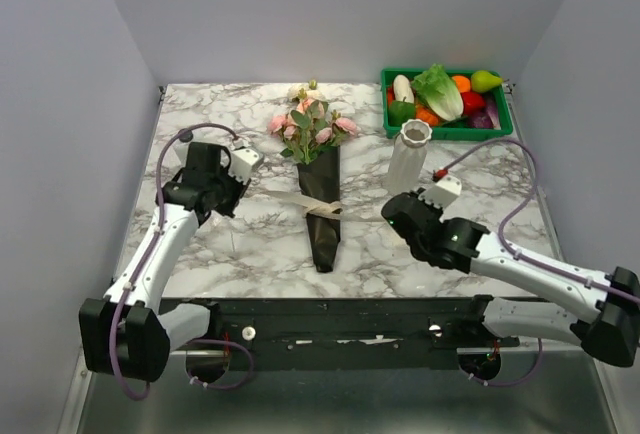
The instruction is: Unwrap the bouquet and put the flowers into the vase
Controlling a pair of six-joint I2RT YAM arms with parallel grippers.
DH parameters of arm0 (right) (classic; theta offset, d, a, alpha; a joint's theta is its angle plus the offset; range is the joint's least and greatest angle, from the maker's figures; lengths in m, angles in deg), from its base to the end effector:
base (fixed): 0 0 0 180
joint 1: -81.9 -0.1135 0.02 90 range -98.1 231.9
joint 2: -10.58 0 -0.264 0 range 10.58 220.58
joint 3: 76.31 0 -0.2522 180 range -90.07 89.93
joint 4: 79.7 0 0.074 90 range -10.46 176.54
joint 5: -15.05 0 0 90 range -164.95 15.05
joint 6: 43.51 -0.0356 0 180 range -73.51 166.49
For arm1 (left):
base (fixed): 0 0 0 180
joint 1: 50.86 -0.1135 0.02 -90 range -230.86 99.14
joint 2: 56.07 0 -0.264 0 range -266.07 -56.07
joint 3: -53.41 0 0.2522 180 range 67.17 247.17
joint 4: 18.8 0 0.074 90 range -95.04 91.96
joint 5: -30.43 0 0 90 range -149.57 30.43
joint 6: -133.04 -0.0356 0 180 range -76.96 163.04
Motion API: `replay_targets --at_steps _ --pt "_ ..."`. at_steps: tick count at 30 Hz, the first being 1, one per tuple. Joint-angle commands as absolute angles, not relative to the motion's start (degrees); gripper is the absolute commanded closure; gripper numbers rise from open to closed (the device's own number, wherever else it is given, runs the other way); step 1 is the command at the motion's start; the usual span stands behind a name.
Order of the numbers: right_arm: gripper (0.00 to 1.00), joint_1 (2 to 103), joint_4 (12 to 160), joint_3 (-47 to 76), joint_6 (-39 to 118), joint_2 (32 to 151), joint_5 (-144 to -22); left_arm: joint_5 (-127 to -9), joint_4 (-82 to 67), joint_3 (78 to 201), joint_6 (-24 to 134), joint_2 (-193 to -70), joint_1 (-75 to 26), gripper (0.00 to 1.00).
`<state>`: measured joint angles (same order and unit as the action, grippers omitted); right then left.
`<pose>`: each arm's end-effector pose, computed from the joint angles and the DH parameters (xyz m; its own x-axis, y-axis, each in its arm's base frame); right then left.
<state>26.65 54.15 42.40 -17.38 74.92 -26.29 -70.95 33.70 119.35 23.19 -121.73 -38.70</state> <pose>0.1481 0.1665 0.2642 -0.4262 0.4260 -0.7980 0.2715 0.9018 0.3363 0.2235 -0.0553 0.2692 -0.6165 0.4734 -0.6292 0.5677 0.8209 0.0613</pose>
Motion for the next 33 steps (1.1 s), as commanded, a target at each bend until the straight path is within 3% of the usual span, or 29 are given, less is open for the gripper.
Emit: replay_targets --at_steps 1,12,13,14,15,16,17,20,27,31,33 --pt "0.99 29.2 46.3 46.5 -20.0 66.8 -18.0 -73.7 38.0 120.6 18.4 -117.6 -47.0 1.00" --pt "0.98 49.3 44.6 47.5 -10.6 59.8 -20.8 -73.2 40.2 121.7 12.7 -118.6 -69.7 1.00" --pt "0.92 50.0 44.8 46.7 -10.1 60.5 -21.5 -73.7 40.7 122.0 12.2 -118.7 -70.5 0.91" --pt "0.72 50.3 44.7 46.3 -9.6 62.6 -22.2 -74.6 42.8 122.7 11.5 -118.8 -70.7 0.68" --pt "0.59 50.3 44.3 45.5 -8.9 63.6 -22.8 -75.6 44.0 123.2 10.6 -118.6 -70.8 0.38" --pt "0.46 50.3 43.6 43.8 -8.9 64.8 -23.2 -78.2 45.0 123.6 10.3 -118.3 -70.7 0.01" --pt "0.28 50.3 41.5 42.9 -9.0 65.7 -23.1 -79.6 47.2 125.3 10.5 -117.6 -70.7 0.01" --pt "0.15 50.3 38.8 39.8 -9.2 67.2 -21.5 -87.9 54.9 131.1 9.5 -117.1 -69.2 0.01" --pt "0.11 50.3 45.6 38.5 0.4 60.7 -23.1 -89.0 51.9 137.1 19.0 -118.9 -48.0 0.01" --pt "0.13 50.2 52.5 40.8 5.0 57.3 -28.7 -91.5 45.9 139.0 21.9 -126.3 -40.6 0.01" --pt "0.16 50.1 56.4 42.5 7.9 55.2 -31.8 -92.8 42.8 140.5 21.6 -132.2 -37.8 0.06"
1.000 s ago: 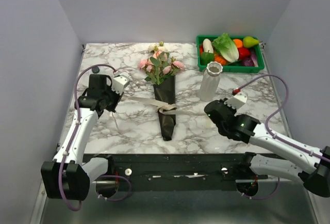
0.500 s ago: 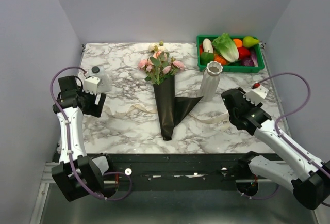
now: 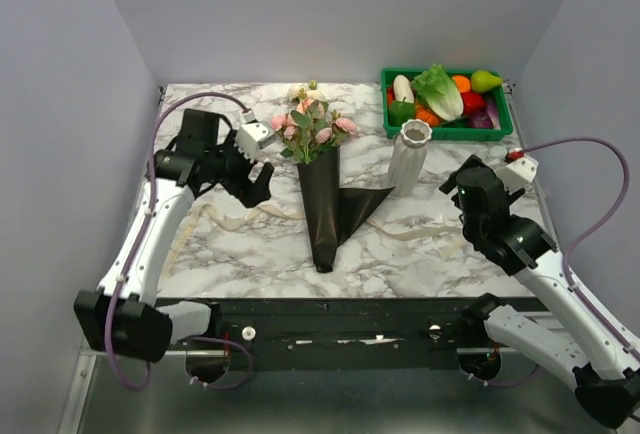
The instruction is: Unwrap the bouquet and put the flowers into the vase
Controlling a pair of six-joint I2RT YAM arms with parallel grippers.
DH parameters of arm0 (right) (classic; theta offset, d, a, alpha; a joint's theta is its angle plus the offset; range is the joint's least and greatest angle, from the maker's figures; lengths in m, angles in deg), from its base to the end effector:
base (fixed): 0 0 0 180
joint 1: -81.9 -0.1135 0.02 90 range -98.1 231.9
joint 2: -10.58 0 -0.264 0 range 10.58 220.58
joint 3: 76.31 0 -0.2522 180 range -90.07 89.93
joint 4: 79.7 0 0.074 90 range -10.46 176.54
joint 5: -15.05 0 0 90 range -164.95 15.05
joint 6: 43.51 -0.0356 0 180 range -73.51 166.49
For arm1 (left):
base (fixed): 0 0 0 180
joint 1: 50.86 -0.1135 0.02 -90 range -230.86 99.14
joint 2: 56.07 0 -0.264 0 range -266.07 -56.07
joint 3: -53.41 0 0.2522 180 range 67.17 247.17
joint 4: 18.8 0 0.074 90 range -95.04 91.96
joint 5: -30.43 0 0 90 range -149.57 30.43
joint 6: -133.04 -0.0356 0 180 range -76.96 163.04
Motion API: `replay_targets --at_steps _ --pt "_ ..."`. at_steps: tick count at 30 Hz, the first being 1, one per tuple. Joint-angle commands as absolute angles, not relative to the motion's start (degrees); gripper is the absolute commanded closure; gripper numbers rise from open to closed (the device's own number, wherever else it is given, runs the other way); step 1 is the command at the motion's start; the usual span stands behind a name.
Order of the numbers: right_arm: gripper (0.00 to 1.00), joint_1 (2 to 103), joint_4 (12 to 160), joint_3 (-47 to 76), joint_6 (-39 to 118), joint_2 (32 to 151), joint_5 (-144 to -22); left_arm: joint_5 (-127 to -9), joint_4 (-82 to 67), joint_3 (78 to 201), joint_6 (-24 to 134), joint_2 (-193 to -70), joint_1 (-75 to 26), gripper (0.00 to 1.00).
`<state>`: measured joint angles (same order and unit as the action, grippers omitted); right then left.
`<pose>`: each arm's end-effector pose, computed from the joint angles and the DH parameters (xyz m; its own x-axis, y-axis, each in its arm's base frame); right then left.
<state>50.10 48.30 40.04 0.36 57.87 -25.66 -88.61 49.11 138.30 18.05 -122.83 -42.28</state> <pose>0.1518 0.0624 0.3219 -0.2135 0.4209 -0.8816 0.4817 0.8305 0.2798 0.2183 -0.0504 0.3543 -0.4983 0.4487 -0.7419 0.7181 0.6931 -0.0632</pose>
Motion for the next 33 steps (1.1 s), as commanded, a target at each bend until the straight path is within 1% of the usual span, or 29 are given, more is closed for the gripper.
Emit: replay_targets --at_steps 1,3,4,5,11,18,24,26,27,28,30,31,33 --pt "0.17 50.1 57.8 44.3 9.1 54.5 -32.8 -92.9 42.0 141.3 21.4 -134.3 -37.0 0.09" --pt "0.19 50.1 61.7 45.9 12.1 52.1 -35.8 -93.0 40.1 144.4 21.3 -140.9 -35.2 0.07" --pt "0.20 50.1 62.8 46.6 12.9 51.3 -36.5 -93.6 39.8 145.7 21.1 -143.1 -34.8 0.01" --pt "0.20 50.0 64.3 47.6 13.4 50.6 -37.2 -93.8 39.6 147.1 21.1 -147.7 -34.2 0.01" --pt "0.25 49.9 65.8 48.3 16.4 49.2 -38.9 -93.0 40.0 160.1 21.8 -163.4 -31.2 0.01" --pt "0.33 49.8 68.0 49.6 17.6 50.4 -40.2 -94.2 41.3 171.5 20.9 -174.2 -31.3 0.01" --pt "0.36 49.8 69.0 49.4 18.1 50.9 -40.2 -93.8 41.6 176.6 21.9 -180.8 -31.2 0.01" --pt "0.38 49.8 69.5 49.4 18.4 51.0 -39.9 -94.9 42.3 177.6 22.7 -182.5 -31.2 0.01" --pt "0.41 49.7 69.6 49.4 18.5 51.2 -39.7 -95.7 43.0 179.0 22.8 -183.1 -31.2 0.01" --pt "0.42 49.8 69.7 49.4 18.5 51.3 -39.7 -97.3 43.9 179.7 22.8 -183.7 -31.2 0.07" --pt "0.44 49.8 69.8 49.5 18.5 51.4 -39.9 -98.9 45.7 180.2 22.7 -183.9 -31.3 0.14" --pt "0.45 49.8 69.9 49.5 18.5 51.5 -40.1 -99.5 45.7 179.5 22.8 -183.4 -31.3 0.19" --pt "0.46 49.7 70.3 49.8 18.5 51.7 -40.3 -100.2 44.3 176.8 23.0 -181.4 -31.3 0.21"
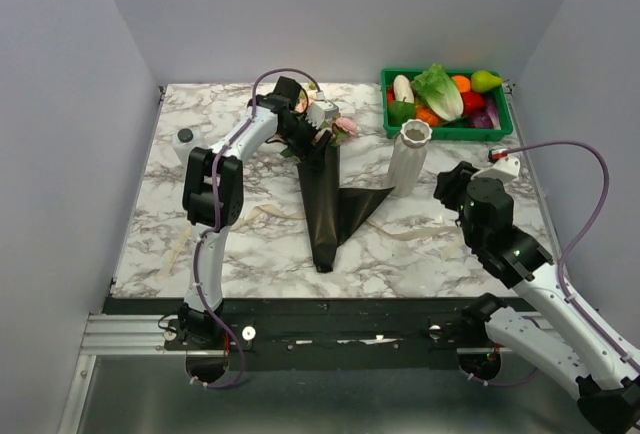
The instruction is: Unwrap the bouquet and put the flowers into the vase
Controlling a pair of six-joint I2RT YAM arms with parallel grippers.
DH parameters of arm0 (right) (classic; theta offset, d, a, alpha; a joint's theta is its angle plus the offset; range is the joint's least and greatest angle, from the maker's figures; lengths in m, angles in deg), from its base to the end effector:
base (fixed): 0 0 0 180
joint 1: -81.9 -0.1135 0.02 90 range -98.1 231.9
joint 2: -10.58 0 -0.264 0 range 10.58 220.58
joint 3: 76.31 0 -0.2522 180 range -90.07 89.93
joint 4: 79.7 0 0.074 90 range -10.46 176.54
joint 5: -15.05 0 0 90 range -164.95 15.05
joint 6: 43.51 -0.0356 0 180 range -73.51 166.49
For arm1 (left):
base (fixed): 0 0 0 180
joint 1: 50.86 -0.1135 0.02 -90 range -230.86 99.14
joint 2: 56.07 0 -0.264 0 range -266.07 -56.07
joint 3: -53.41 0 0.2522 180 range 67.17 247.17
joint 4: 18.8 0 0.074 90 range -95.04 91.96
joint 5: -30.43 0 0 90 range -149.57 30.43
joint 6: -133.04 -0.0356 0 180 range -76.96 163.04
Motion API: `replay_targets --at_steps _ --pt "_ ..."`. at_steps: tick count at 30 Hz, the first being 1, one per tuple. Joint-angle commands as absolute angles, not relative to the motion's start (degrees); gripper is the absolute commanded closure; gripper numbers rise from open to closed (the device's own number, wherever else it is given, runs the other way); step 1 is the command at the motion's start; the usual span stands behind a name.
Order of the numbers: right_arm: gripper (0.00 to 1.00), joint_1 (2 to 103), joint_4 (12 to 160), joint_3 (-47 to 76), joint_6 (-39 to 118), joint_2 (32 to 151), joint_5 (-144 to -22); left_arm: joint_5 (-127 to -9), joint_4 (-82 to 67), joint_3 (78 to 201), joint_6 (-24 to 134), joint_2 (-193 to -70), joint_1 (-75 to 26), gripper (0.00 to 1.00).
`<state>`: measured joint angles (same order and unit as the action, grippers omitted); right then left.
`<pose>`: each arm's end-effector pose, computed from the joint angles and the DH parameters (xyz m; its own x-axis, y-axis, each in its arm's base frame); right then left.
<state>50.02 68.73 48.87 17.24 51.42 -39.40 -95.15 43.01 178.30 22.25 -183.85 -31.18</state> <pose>0.1495 0.0686 0.3160 -0.2039 0.3413 -0.9176 0.1611 0.9362 0.3125 0.4427 -0.1803 0.2164 -0.6155 0.5267 -0.5862 0.7771 0.5296 -0.3401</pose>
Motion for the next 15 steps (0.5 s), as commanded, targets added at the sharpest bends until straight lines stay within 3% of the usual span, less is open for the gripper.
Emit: replay_targets --at_steps 1,6,7,10,15 --pt "0.47 49.8 70.4 49.8 18.5 51.9 -40.3 -100.5 44.0 176.0 23.1 -180.8 -31.3 0.24" --pt "0.51 49.7 70.8 49.9 18.0 51.8 -41.6 -101.7 44.2 175.2 23.4 -180.5 -31.2 0.41" --pt "0.52 49.7 70.8 49.9 18.0 51.7 -41.6 -101.7 44.4 175.4 23.4 -180.6 -31.2 0.52" --pt "0.62 49.7 70.8 49.5 18.4 51.2 -41.6 -102.5 45.8 176.5 23.6 -180.8 -31.3 0.74" --pt "0.73 49.7 70.8 49.1 18.8 50.8 -42.0 -101.5 46.6 178.5 24.4 -178.9 -31.3 0.86"
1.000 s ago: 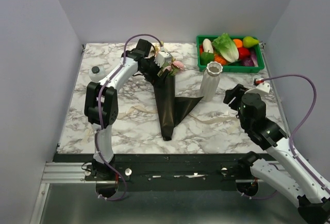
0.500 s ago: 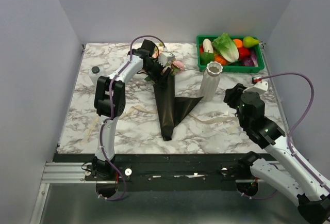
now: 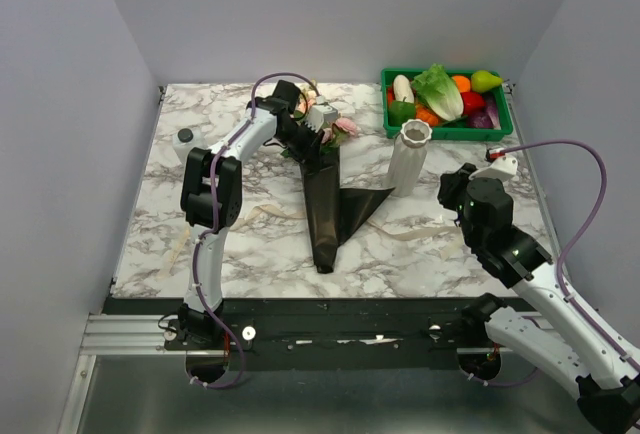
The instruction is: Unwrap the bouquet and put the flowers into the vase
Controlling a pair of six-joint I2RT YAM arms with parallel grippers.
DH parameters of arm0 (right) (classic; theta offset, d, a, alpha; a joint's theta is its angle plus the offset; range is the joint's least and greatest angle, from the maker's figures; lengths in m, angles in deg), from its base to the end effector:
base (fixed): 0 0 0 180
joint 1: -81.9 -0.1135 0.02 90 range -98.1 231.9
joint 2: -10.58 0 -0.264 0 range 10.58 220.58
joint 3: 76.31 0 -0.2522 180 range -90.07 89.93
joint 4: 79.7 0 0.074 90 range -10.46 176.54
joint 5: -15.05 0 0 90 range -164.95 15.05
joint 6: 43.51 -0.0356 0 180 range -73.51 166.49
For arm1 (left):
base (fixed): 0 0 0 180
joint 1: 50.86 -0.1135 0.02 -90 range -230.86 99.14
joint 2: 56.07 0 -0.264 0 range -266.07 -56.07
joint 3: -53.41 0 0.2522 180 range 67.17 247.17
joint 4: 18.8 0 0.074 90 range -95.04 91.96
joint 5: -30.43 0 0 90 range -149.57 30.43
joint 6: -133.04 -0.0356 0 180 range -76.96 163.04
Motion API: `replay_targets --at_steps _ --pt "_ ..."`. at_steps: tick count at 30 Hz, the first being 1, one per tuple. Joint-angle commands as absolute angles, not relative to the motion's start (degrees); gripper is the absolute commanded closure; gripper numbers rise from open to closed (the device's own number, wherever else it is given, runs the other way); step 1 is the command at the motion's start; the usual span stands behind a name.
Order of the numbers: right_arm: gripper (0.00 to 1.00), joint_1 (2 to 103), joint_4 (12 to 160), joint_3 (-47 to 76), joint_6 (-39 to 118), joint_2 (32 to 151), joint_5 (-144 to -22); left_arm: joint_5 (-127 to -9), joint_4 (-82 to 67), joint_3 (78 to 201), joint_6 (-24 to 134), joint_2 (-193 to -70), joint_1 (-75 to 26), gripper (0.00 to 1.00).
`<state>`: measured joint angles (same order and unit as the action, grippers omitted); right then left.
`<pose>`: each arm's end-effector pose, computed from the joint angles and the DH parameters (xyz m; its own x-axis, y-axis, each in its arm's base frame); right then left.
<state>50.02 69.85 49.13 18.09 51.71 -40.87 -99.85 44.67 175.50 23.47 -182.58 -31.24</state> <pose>0.1510 0.0704 0.3154 -0.2103 0.3331 -0.9191 0.1337 0.9411 0.3105 0.4318 -0.1784 0.2125 -0.6597 0.5064 -0.5553 0.7496 0.4959 -0.4383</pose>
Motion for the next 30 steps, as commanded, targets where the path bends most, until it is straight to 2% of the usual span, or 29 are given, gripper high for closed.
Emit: replay_targets --at_steps 1,4,10,12,15,16,18,19,20,24,30 --pt "0.74 49.8 70.8 49.1 18.8 50.7 -42.2 -101.0 47.0 179.1 24.5 -178.4 -31.3 0.88" --pt "0.79 49.8 70.8 49.2 18.7 50.2 -42.5 -100.4 48.4 180.2 25.4 -176.6 -31.2 0.93" --pt "0.80 49.7 70.6 48.8 18.7 49.5 -44.1 -100.6 51.1 179.0 26.3 -170.2 -30.8 0.93" --pt "0.80 49.7 70.5 48.6 18.8 49.2 -44.3 -100.2 51.7 177.7 26.7 -167.9 -30.3 0.90" --pt "0.80 49.8 70.0 48.4 18.7 48.8 -44.7 -101.1 52.8 175.5 27.4 -165.4 -29.6 0.65" --pt "0.80 49.8 69.9 48.4 18.6 48.7 -44.7 -101.7 52.8 174.8 27.7 -164.7 -29.4 0.46" --pt "0.78 49.7 69.6 48.4 18.5 48.5 -44.9 -102.0 52.6 172.6 28.4 -162.8 -28.8 0.21" --pt "0.77 49.7 69.4 48.4 18.5 48.4 -45.1 -102.0 52.4 171.8 28.6 -162.1 -28.8 0.04" --pt "0.76 49.8 69.1 48.4 18.4 48.5 -45.2 -101.9 51.6 171.0 28.8 -160.9 -28.8 0.01" --pt "0.62 49.7 68.8 48.5 18.4 48.9 -45.6 -97.5 49.5 166.0 28.3 -159.5 -29.2 0.01" --pt "0.56 49.7 68.6 48.4 18.7 48.8 -46.8 -93.9 43.6 161.8 28.1 -161.2 -32.2 0.01"
